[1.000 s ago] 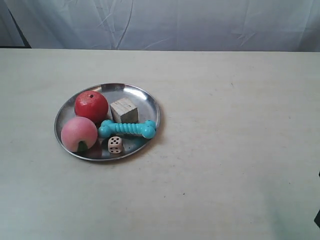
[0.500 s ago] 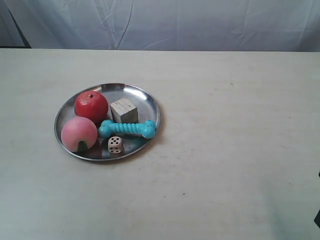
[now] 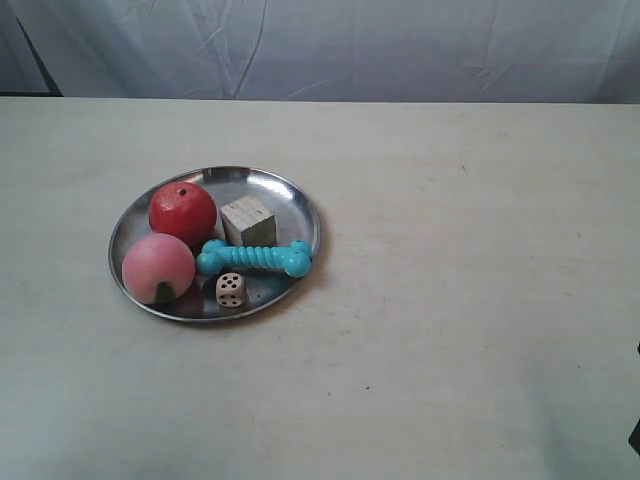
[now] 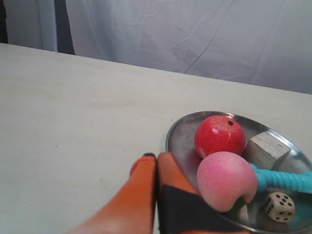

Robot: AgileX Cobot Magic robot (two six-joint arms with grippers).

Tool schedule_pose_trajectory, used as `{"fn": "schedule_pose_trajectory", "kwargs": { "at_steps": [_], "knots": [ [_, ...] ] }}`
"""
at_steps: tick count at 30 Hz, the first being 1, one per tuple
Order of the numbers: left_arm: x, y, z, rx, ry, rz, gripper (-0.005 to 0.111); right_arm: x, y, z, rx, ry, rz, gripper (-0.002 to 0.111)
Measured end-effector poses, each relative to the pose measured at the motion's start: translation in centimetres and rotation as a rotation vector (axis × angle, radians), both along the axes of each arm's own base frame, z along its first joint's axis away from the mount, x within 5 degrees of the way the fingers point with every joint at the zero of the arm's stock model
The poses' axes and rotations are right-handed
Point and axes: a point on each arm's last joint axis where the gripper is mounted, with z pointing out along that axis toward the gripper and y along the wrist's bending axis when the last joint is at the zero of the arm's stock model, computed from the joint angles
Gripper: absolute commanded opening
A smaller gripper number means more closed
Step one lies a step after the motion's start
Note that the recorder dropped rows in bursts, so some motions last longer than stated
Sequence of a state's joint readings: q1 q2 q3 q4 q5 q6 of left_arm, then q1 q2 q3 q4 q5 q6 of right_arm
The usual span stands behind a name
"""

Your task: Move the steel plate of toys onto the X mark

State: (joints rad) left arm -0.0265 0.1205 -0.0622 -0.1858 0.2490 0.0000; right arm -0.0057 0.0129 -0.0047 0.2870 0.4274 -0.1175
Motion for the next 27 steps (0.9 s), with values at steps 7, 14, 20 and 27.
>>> {"fn": "schedule_pose_trajectory", "kwargs": {
  "at_steps": [7, 14, 20, 27],
  "knots": [
    [-0.7, 0.02, -1.2, -0.027, -0.06, 0.005, 0.0, 0.01, 0.0, 0.02, 0.001, -0.002, 0.0, 0.0],
    [-0.74, 0.0, -1.19, -0.041, -0.063, 0.005, 0.0, 0.01, 0.0, 0.02, 0.002, -0.002, -0.001, 0.0],
    [-0.75, -0.02, -1.23, -0.043, -0.058, 0.004, 0.0, 0.01, 0.0, 0.02, 0.002, -0.002, -0.001, 0.0],
    [-0.75, -0.02, -1.23, -0.043, -0.058, 0.004, 0.0, 0.01, 0.0, 0.02, 0.002, -0.002, -0.001, 0.0]
  ]
}}
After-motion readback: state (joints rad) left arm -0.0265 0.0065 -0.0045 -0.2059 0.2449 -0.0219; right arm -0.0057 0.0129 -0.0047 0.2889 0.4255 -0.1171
